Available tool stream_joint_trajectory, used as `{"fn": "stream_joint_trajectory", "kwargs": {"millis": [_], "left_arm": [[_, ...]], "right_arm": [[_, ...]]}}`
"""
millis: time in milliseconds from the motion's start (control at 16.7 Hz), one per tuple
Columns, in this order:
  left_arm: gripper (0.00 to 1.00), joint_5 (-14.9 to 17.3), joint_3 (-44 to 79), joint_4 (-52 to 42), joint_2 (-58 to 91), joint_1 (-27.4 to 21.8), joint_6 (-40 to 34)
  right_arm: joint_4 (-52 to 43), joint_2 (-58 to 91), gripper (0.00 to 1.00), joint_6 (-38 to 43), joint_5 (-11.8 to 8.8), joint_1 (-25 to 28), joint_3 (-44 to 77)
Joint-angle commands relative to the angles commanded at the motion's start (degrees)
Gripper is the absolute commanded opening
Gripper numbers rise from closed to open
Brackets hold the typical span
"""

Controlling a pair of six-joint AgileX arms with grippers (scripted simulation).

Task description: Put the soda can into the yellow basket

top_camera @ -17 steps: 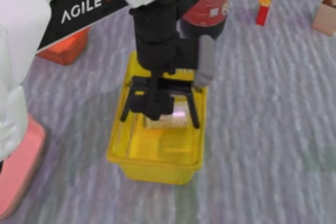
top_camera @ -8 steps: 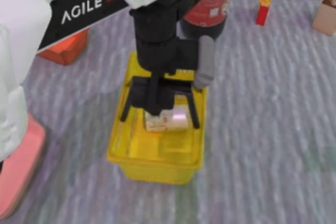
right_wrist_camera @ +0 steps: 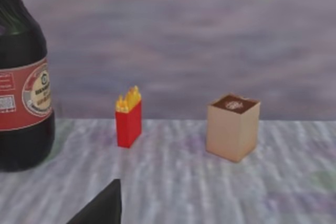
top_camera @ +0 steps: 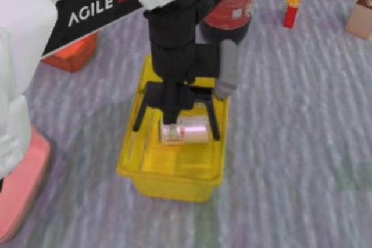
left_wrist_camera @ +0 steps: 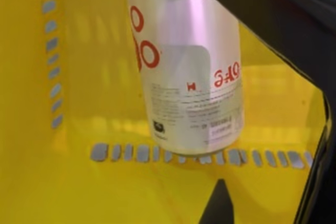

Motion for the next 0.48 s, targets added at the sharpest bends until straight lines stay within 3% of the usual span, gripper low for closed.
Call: {"fn": "stream_joint_trajectory", "kwargs": {"millis": [480], "left_arm": [[0.0,0.0,0.0,0.0,0.0,0.0,0.0]], "right_arm": [[0.0,0.0,1.0,0.0,0.0,0.0,0.0]]}}
